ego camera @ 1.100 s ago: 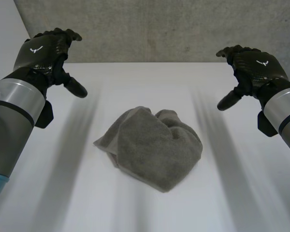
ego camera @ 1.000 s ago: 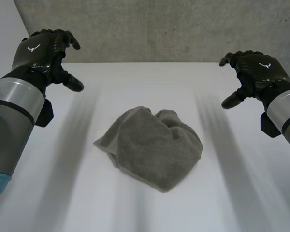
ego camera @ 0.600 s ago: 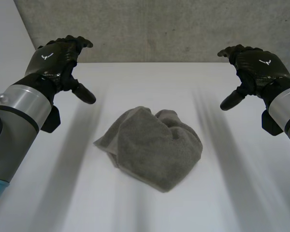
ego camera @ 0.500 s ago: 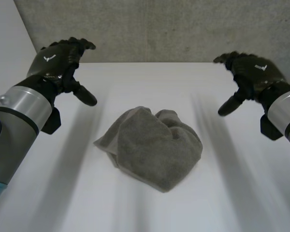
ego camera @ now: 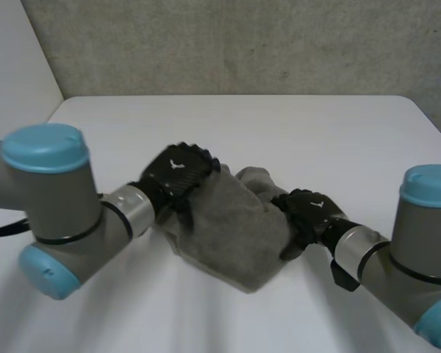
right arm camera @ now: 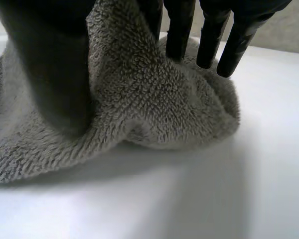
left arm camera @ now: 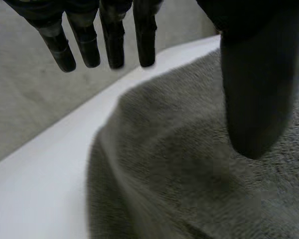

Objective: Fold the towel.

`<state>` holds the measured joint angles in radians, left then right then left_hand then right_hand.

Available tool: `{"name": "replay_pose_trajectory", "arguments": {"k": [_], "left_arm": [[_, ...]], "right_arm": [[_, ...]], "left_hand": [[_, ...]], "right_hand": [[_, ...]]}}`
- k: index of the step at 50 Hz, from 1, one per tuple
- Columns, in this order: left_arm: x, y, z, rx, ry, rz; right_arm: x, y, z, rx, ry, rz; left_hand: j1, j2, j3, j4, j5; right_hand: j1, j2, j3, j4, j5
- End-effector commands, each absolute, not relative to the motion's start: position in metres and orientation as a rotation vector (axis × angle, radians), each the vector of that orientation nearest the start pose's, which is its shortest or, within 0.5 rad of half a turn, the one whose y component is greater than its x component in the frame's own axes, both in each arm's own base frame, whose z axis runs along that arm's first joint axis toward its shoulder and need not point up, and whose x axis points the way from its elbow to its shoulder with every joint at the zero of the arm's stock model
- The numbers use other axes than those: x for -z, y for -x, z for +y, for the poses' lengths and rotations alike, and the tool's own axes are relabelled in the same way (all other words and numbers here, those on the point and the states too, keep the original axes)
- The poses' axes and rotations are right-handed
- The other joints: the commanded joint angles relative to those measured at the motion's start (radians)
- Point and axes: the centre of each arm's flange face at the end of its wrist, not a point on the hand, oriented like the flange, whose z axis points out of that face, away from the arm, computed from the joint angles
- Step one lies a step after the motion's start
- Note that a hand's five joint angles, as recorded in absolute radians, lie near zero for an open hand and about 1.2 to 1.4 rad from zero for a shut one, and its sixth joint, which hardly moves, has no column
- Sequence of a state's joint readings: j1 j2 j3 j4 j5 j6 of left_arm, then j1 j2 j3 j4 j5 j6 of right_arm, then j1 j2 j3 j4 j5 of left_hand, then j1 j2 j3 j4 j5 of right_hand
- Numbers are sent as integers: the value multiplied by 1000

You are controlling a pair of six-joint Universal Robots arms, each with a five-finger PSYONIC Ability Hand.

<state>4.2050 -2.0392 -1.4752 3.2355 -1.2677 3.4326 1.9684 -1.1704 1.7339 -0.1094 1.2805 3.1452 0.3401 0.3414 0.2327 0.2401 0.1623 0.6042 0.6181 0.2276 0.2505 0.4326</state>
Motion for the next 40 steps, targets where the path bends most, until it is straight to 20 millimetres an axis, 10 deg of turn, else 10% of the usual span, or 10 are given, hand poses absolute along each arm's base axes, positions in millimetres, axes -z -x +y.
{"name": "replay_pose_trajectory", "arguments": {"k": [1,6,21,23,30,40], "left_arm": [[-168,337,-232,2036,-1588,2498],[-167,339,-228,2030,-1614,2510],[-210,304,-260,2149,-1220,2448],[-206,301,-262,2144,-1159,2515],[-180,305,-266,2099,-1126,2618],[-145,315,-270,2028,-1195,2678]], "right_arm": [[-150,-277,-236,1367,658,2184],[-161,-279,-239,1402,674,2149],[-214,-292,-244,1484,842,1996],[-200,-288,-234,1388,856,2062],[-173,-280,-229,1319,852,2135],[-166,-270,-236,1352,822,2150]], "left_hand": [[614,612,-58,-66,617],[1055,1053,-58,-66,1058],[1056,1055,-58,-66,1059],[549,548,-58,-66,552],[4,3,-58,-66,7],[-36,-37,-58,-66,-32]], "right_hand": [[443,429,-53,-76,440],[791,777,-53,-76,788],[792,778,-53,-76,789],[792,778,-53,-76,789],[792,778,-53,-76,789],[792,778,-53,-76,789]]}}
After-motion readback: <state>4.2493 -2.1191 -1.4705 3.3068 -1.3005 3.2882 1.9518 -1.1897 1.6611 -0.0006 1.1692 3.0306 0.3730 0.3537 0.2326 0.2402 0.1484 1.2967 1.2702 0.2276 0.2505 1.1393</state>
